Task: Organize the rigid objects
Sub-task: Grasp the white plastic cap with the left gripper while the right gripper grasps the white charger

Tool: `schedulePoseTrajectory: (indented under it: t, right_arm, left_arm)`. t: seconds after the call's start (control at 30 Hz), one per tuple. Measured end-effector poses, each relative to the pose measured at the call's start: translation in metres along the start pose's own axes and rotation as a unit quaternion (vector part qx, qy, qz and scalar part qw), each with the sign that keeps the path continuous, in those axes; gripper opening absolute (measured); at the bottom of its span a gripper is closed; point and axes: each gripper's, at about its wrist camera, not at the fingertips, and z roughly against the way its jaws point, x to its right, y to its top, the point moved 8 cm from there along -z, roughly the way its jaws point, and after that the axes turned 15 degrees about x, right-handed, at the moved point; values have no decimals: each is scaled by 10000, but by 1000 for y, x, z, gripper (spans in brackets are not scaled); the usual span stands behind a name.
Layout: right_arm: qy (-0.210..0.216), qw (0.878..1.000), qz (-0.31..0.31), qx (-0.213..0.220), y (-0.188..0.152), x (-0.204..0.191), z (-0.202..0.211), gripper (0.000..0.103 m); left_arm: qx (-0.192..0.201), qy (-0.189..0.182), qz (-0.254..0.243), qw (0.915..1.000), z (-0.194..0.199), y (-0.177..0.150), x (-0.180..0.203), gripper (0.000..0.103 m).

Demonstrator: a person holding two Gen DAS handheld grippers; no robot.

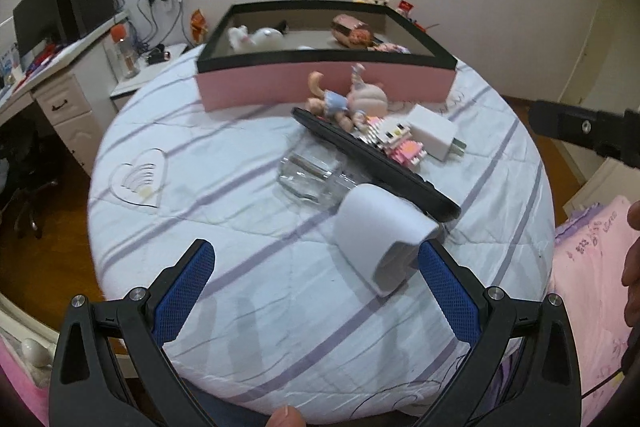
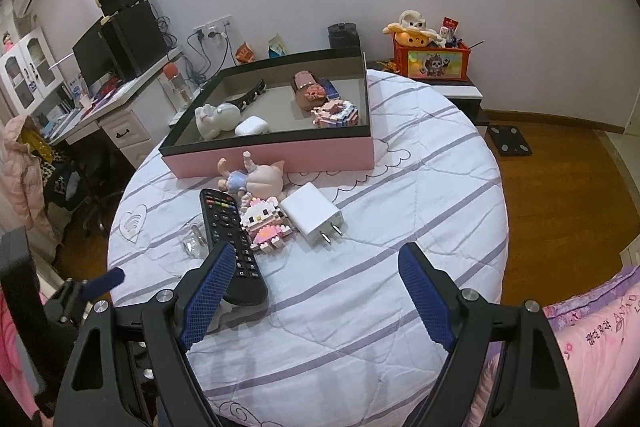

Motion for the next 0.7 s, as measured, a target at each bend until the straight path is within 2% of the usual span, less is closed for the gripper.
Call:
schedulePoseTrajectory:
  t: [0.1, 0.23, 0.33, 0.47, 0.5, 0.53, 0.6, 0.7]
  right_arm:
    - [-4, 10000, -17, -38, -2, 2, -3, 85]
    - [-20, 9999, -56, -109, -5, 5, -10, 85]
    - [-10, 9999, -73, -154, -8, 6, -14, 85]
    - [-20, 9997, -91, -239, -11, 9, -22, 85]
    - [-25, 9996, -96, -258, -12, 10, -24, 85]
    - [-30, 9995, -95, -287, -13, 11, -27, 85]
    - [-56, 9994, -81, -328, -16, 12, -32, 85]
    - [-82, 9992, -39, -398, -18, 13, -44, 85]
  left_arm:
    - [-35, -153, 18, 9999, -8, -4, 8, 103]
    - [-118, -103, 22, 9999, -27, -9, 10, 103]
    - [-98, -290, 226, 9993, -36, -9, 13, 103]
    - [-67, -362, 272, 9990, -45, -11, 13, 99]
    - [-32, -397, 287, 9988, -44, -9, 13, 92]
    - [-3, -448, 317, 9985, -43, -8, 12, 80]
    - [35, -578, 430, 9974, -42, -4, 11, 64]
    - [22, -645, 455, 9969, -44, -3, 12, 61]
